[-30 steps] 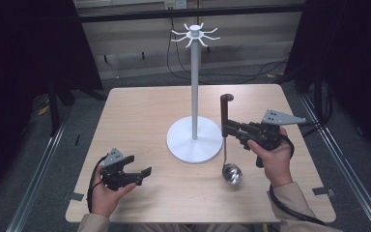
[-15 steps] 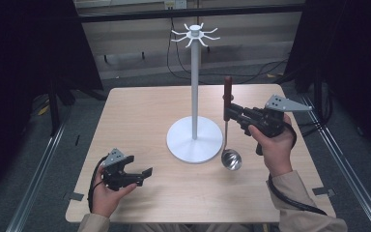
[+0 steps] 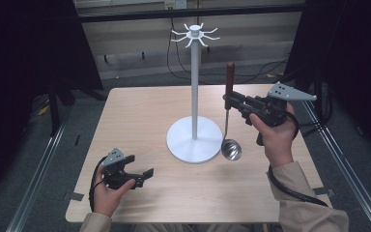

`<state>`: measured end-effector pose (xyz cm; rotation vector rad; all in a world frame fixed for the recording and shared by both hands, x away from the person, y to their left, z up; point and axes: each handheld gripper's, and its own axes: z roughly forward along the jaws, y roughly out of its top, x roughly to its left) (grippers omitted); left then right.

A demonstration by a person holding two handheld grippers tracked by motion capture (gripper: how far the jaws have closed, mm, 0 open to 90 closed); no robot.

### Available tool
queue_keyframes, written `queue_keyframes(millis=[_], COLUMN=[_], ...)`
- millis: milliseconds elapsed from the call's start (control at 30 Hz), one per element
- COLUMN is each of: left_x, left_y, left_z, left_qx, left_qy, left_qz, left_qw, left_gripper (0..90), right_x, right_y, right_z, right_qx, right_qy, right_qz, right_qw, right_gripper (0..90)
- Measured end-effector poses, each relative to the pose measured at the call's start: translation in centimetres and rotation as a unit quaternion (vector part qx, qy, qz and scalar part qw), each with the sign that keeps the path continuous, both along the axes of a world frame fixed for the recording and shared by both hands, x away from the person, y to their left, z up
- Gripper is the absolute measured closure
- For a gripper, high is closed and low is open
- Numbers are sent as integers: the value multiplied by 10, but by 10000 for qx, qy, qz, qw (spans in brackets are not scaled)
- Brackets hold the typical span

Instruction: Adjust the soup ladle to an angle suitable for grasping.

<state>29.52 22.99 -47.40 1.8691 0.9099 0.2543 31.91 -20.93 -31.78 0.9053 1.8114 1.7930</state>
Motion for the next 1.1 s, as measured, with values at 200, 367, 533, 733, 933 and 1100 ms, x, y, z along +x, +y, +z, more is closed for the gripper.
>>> queue_keyframes(millis=[200, 367, 533, 733, 933, 1100], left_x=[-3, -3, -2, -2, -2, 0], left_y=[-1, 1, -2, -4, -3, -2], left_z=[2, 2, 2, 1, 2, 2], left_qx=[82, 83, 138, 202, 167, 161], left_qy=[-141, -152, -132, -134, -170, -170], left_qz=[-148, -192, -230, -313, -320, -342], left_qw=[9998, 9997, 9996, 9992, 9992, 9991], left_gripper=[6, 5, 6, 6, 8, 8], right_x=[5, 9, 11, 17, 23, 30], right_y=[3, 4, 4, 2, 4, 3], right_z=[9, 17, 25, 38, 47, 51], right_qx=[18, 48, 16, 47, -3, 28], right_qy=[-44, -105, -150, -201, -213, -180], right_qz=[-13, -3, -21, 9, -5, 30], right_qw=[10000, 9999, 9999, 9998, 9998, 9998], right_gripper=[747, 747, 747, 747, 747, 747])
